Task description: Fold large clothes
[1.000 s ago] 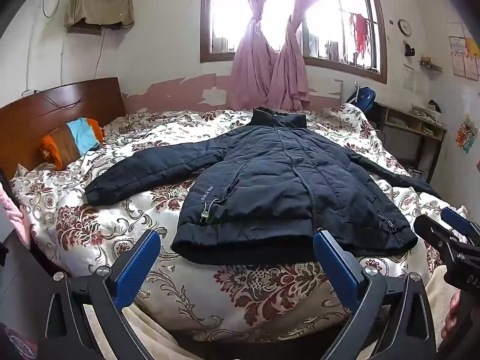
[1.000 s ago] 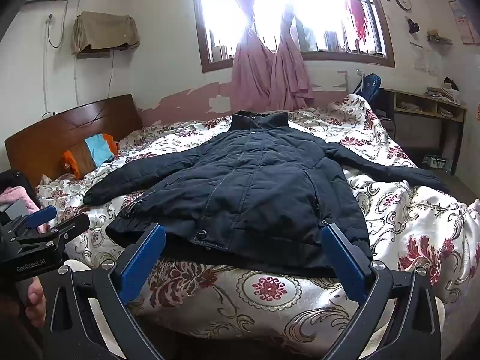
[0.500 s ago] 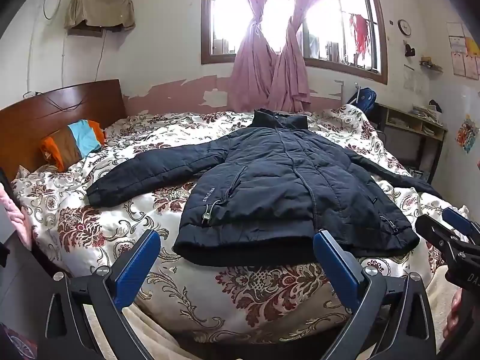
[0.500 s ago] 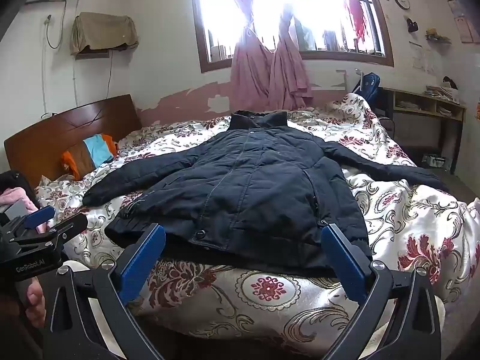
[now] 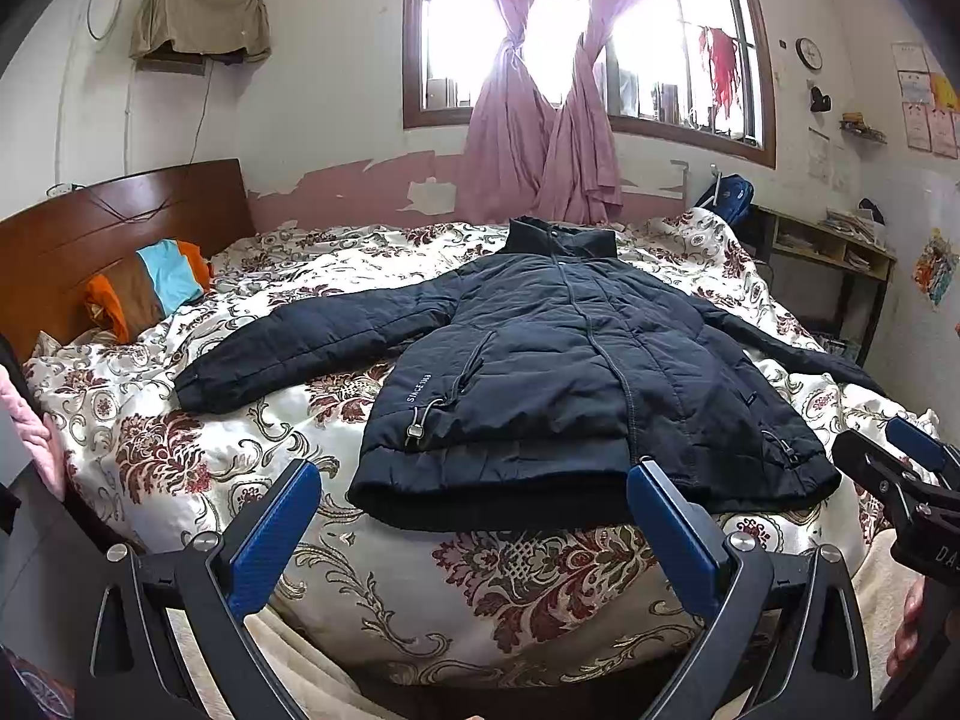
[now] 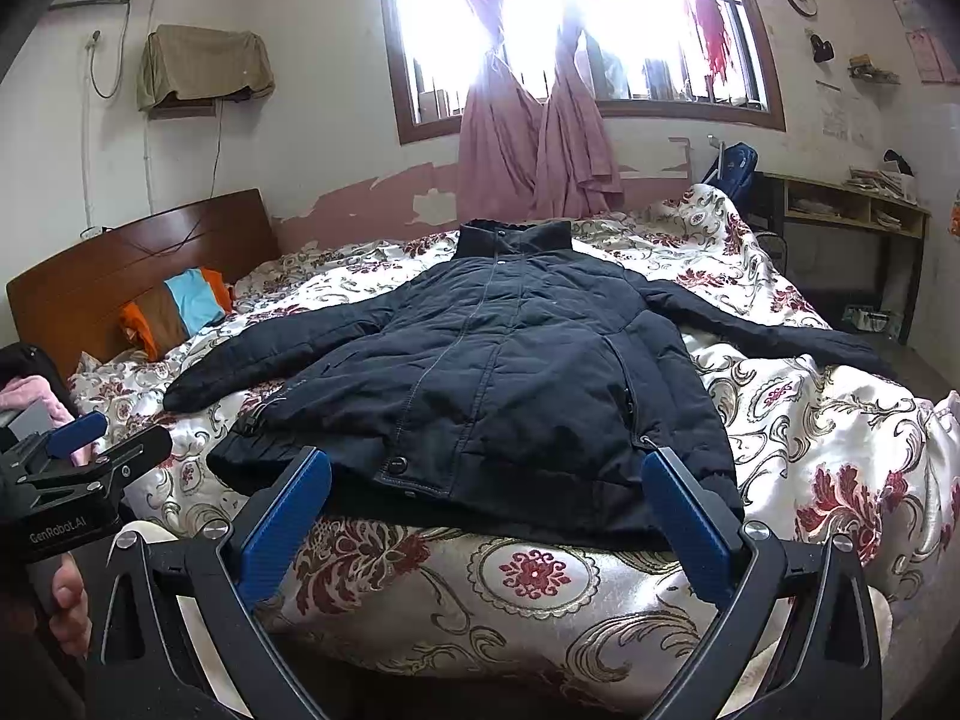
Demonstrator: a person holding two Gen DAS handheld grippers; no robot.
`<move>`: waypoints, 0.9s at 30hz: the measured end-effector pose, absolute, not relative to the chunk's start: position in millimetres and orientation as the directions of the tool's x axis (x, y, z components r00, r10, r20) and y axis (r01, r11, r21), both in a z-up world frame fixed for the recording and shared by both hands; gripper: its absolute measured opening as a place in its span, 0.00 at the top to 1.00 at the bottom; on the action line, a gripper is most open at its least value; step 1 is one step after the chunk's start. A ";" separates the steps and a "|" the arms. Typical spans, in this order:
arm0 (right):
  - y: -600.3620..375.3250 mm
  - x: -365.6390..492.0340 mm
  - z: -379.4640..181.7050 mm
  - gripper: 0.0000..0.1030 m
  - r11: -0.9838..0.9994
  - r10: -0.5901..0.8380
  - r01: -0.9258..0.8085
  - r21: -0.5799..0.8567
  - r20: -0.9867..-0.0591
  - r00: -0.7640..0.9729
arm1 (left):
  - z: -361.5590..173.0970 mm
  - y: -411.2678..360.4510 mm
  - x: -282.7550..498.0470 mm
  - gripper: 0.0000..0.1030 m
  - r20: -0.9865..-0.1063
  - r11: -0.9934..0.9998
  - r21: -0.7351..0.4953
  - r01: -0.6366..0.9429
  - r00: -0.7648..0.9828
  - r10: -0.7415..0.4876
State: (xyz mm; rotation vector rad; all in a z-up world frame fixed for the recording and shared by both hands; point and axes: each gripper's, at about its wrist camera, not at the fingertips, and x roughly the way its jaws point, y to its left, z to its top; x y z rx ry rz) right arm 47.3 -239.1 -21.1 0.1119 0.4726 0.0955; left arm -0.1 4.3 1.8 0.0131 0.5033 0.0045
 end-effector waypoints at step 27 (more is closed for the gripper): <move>-235.2 46.5 -23.0 0.01 0.990 0.116 -0.063 0.129 -0.458 0.881 | -1.9 3.9 -1.9 0.00 -0.477 0.999 0.032 0.002 0.879 0.014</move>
